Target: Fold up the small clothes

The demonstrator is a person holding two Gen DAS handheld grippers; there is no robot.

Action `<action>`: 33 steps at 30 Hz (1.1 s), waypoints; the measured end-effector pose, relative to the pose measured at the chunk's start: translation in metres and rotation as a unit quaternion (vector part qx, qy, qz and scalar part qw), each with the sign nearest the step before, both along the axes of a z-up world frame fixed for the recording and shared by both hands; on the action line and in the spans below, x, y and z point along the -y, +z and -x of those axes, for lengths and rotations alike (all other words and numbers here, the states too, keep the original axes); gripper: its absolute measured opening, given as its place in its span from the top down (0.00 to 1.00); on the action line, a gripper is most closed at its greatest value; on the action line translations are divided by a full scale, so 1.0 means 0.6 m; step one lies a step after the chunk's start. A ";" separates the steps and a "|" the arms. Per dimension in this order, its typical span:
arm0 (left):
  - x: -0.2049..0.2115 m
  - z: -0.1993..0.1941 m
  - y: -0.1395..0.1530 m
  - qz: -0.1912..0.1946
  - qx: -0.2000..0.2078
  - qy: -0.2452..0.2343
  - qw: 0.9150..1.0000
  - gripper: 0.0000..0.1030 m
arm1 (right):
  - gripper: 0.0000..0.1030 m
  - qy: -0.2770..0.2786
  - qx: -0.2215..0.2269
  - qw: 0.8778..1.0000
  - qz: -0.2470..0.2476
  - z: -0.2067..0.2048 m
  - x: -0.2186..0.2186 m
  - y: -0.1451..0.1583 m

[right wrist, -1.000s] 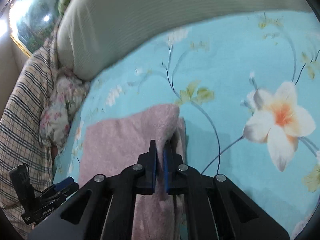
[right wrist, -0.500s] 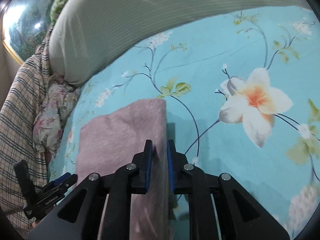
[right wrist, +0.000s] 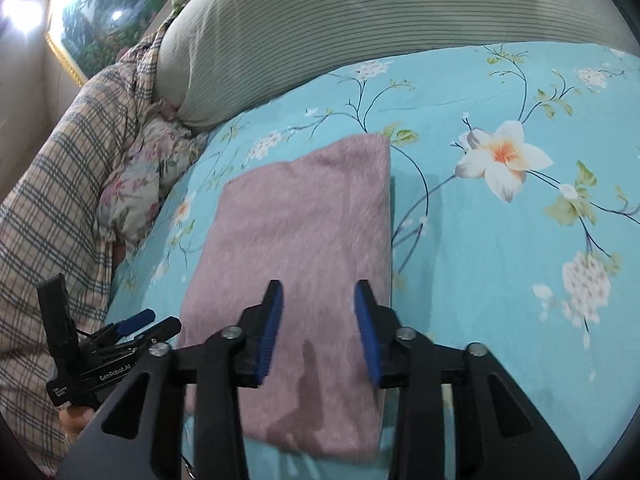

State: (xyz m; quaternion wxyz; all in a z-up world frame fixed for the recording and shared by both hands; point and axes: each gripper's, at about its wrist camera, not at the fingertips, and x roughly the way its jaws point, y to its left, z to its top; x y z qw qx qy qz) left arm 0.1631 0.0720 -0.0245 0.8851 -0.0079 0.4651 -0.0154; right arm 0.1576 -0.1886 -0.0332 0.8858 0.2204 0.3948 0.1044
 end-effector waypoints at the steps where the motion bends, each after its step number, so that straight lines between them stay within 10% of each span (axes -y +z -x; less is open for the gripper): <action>1: 0.001 0.008 -0.001 -0.002 -0.001 -0.002 1.000 0.22 | 0.53 0.005 -0.001 1.000 0.006 0.008 -0.003 0.001; 17: -0.005 0.148 -0.018 -0.045 -0.020 -0.021 0.999 0.20 | 0.13 0.062 -0.013 0.993 0.102 0.129 -0.066 -0.010; 33: 0.024 0.220 0.046 -0.073 0.053 -0.048 0.995 0.16 | 0.02 0.089 0.001 0.989 0.122 0.191 -0.083 -0.001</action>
